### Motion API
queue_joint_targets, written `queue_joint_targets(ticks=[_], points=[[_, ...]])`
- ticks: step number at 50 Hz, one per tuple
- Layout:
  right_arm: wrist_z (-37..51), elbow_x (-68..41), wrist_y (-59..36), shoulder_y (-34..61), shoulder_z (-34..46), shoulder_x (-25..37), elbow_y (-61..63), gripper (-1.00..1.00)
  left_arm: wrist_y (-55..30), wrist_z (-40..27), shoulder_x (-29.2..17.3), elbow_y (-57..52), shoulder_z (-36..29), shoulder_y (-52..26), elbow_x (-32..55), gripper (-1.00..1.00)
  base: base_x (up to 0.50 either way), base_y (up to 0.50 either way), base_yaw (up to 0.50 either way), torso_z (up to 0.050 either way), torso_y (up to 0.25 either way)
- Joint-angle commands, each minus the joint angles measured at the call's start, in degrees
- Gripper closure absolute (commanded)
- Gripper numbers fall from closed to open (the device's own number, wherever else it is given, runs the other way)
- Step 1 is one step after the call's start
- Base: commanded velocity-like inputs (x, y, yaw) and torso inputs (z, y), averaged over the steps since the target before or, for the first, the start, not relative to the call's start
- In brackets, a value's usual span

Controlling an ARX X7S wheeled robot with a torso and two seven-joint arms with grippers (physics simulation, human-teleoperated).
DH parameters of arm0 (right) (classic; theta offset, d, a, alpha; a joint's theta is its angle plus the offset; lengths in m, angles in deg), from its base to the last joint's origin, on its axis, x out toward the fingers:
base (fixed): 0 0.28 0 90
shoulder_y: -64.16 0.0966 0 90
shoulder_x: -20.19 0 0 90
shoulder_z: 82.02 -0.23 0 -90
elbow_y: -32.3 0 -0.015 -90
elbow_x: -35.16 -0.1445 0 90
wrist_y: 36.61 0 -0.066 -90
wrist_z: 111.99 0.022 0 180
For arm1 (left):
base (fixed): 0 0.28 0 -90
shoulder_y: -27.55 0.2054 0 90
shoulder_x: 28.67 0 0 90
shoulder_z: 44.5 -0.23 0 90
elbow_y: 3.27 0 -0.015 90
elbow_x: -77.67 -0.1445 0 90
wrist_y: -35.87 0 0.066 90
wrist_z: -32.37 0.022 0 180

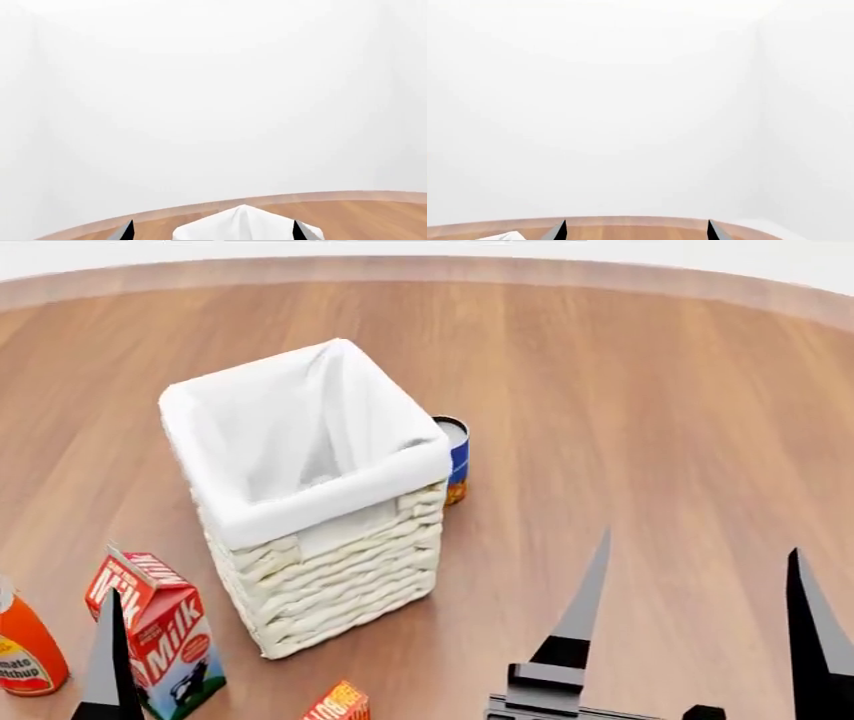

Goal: Pick up the butter and put it in the basket.

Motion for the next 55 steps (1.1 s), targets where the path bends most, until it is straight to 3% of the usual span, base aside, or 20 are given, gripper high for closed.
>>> queue_joint_targets(ticks=[1, 14, 32, 55], points=[[1.03, -0.78, -0.4, 0.1, 0.12, 0.78, 0.31, -1.0, -0.67, -0.62, -0.61, -0.78, -0.41, -0.12, 0.59, -1.0, 0.5, 0.0, 0.0, 0.0, 0.0], [2.04, -1.32, -0.63, 0.14, -0.01, 1.21, -0.59, -1.0, -0.82, -1.36, -1.16, -1.04, -0.67, -0.04, 1.23, -1.0, 0.48, 0.0, 0.0, 0.0, 0.0], [3.19, 0.96, -1.52, 0.09, 2.51, 3.38, -0.78, -1.0, -1.33, -2.29, -1.82, -1.34, -0.87, -0.26, 2.14, -1.0, 0.01, 0.0, 0.0, 0.0, 0.001], [4.08, 2.19, -1.88, 0.41, 5.28, 5.04, -1.53, -1.0, -0.65, -3.3, -2.74, -0.25, -1.46, -0.44, 2.88, -1.0, 0.0, 0.5, 0.0, 0.0, 0.0]])
